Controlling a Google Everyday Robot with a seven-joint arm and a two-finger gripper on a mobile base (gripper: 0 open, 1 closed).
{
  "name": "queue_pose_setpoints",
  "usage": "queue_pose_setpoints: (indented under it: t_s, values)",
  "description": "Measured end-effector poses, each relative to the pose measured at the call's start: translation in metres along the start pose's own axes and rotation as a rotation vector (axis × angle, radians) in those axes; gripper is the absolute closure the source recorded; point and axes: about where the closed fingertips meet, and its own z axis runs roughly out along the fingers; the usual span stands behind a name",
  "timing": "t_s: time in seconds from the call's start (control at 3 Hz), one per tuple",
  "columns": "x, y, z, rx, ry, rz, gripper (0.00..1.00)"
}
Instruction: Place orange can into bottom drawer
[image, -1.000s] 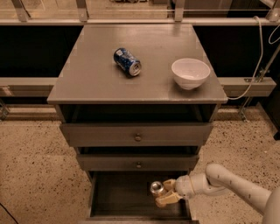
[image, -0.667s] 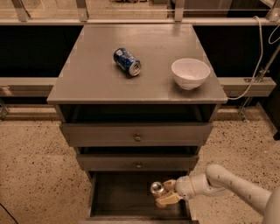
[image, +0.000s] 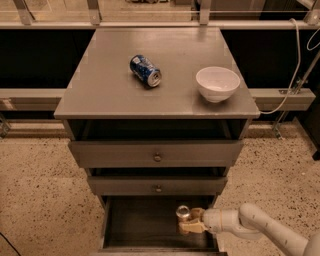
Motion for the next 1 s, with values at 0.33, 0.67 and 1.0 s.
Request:
queue_pose_setpoints:
  t_s: [0.33, 0.67, 1.0]
  values:
    - [0.039, -0.028, 0.014, 0.015, -0.048, 0.136, 1.00]
    - [0.073, -0.032, 0.036, -0.103, -0.066, 0.312, 1.00]
    - [0.071, -0.043, 0.029, -0.141, -0.092, 0.325, 1.00]
